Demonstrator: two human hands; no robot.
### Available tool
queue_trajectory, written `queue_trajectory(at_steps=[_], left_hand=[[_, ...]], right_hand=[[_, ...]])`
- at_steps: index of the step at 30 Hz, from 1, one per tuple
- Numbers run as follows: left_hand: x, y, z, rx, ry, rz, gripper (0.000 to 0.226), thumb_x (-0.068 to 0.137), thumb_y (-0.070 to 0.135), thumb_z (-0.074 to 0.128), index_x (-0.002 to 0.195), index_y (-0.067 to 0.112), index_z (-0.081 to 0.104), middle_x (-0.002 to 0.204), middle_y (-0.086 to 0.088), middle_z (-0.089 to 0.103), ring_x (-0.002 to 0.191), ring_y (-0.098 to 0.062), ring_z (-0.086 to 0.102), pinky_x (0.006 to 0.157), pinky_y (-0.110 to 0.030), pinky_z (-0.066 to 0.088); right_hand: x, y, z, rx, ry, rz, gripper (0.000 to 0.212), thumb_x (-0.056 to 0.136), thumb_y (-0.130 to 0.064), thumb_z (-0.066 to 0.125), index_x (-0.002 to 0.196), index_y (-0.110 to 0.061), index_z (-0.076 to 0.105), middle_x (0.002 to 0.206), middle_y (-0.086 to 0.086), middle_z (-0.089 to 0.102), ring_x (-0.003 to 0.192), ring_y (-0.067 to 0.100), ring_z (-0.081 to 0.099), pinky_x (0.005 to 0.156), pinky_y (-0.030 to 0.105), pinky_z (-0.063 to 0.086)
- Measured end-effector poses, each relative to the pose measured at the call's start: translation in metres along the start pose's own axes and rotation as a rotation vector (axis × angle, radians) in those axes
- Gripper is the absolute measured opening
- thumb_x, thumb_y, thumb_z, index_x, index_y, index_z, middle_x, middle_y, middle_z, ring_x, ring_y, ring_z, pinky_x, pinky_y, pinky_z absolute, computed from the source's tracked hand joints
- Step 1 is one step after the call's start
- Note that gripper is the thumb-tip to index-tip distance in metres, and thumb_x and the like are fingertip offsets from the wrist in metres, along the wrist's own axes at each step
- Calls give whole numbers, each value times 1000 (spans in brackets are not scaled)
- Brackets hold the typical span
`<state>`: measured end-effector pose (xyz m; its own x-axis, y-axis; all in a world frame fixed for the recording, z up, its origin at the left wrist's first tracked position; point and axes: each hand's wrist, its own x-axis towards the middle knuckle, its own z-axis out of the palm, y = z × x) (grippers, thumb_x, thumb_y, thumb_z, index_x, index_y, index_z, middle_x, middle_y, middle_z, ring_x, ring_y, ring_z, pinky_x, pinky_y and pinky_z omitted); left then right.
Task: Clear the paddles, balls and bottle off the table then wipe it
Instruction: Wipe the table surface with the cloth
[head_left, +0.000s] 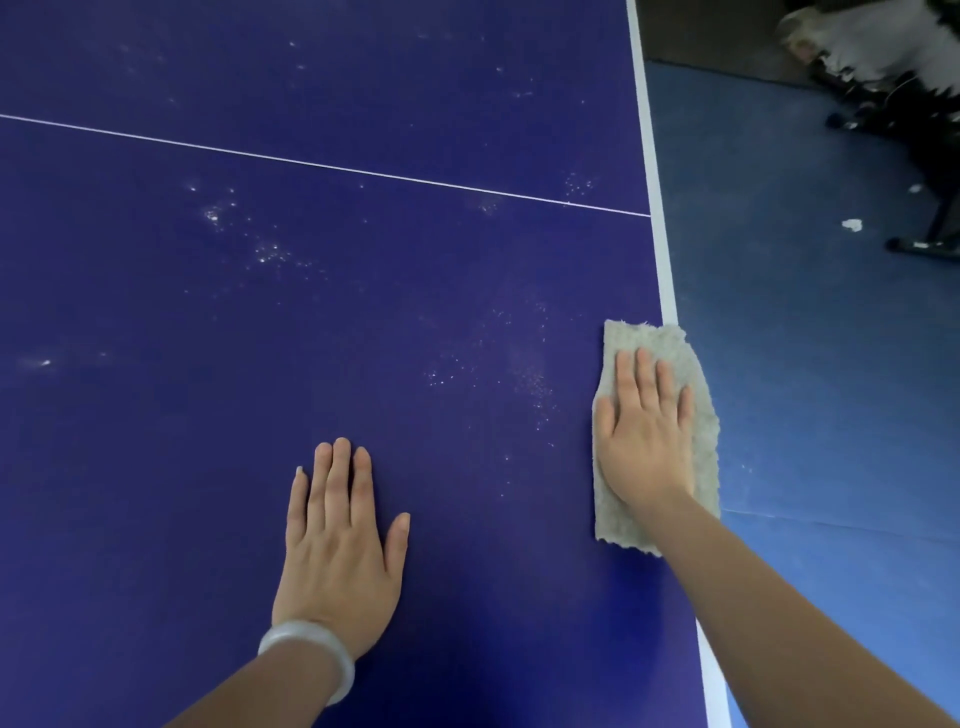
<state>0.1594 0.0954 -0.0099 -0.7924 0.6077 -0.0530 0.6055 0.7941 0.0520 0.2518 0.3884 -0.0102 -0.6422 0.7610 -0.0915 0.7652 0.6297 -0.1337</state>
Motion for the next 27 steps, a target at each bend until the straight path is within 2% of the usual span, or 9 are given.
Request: queue_trajectory(at_steps=[6, 8, 11, 14, 19, 22, 24, 25, 27], left_hand=[[0, 0, 0, -3, -1, -10, 72, 99, 48, 17, 150, -2, 28, 158, -19, 25, 149, -30, 17, 120, -50, 17], [0, 0, 0, 0, -9, -8, 72, 99, 48, 17, 150, -1, 28, 158, -18, 25, 150, -30, 16, 120, -51, 17], [0, -1, -1, 2, -16, -15, 72, 99, 49, 15, 151, 0, 26, 159, -17, 23, 150, -30, 14, 120, -50, 17], [1, 0, -1, -9, -23, -16, 72, 99, 48, 16, 151, 0, 25, 159, -17, 22, 150, -29, 14, 121, -50, 16], [0, 1, -2, -24, -24, -20, 71, 99, 48, 16, 151, 1, 26, 160, -17, 22, 150, -29, 15, 120, -50, 18], [1, 0, -2, -32, -31, -23, 70, 99, 47, 12, 152, 2, 23, 161, -16, 18, 151, -28, 10, 121, -49, 16], [1, 0, -2, -23, -40, -21, 71, 99, 47, 8, 153, 3, 20, 162, -15, 15, 151, -28, 7, 122, -48, 15], [1, 0, -2, -17, -43, -21, 72, 99, 47, 7, 154, 3, 19, 162, -15, 15, 151, -28, 6, 122, -48, 14], [1, 0, -1, -14, -46, -22, 72, 99, 48, 5, 154, 4, 17, 162, -15, 13, 151, -28, 4, 123, -48, 12]], right_hand=[[66, 2, -19, -16, -34, 24, 59, 103, -40, 9, 157, -22, -3, 165, 0, -4, 152, 19, -8, 123, 44, -2], [63, -3, -21, -9, -55, 49, 58, 103, -38, 9, 157, -20, -4, 165, 2, -5, 152, 21, -8, 123, 44, -2], [8, -10, -11, 37, -19, 58, 59, 104, -37, 14, 158, -19, -1, 165, 2, -2, 152, 21, -5, 123, 46, -1], [-76, -18, 3, 19, 9, 11, 58, 103, -37, 11, 158, -19, 4, 165, 3, 3, 152, 22, 1, 123, 49, 5], [-158, -60, 22, -25, -1, -228, 60, 102, -39, 21, 157, -17, 14, 164, 7, 11, 152, 27, 9, 119, 55, 17], [-138, -85, 22, -56, -57, -484, 60, 102, -39, 22, 158, -19, 12, 165, 5, 9, 152, 26, 5, 119, 54, 16], [-98, -90, 17, -100, -68, -581, 58, 103, -39, 19, 158, -23, 8, 165, 2, 7, 152, 23, 2, 121, 52, 11], [-72, -89, 14, -101, -64, -563, 57, 104, -39, 18, 158, -25, 7, 165, 0, 6, 152, 22, 1, 122, 50, 7], [-24, -77, 5, -76, -64, -401, 57, 104, -40, 16, 158, -26, 4, 165, -2, 3, 152, 20, -2, 123, 47, -1]])
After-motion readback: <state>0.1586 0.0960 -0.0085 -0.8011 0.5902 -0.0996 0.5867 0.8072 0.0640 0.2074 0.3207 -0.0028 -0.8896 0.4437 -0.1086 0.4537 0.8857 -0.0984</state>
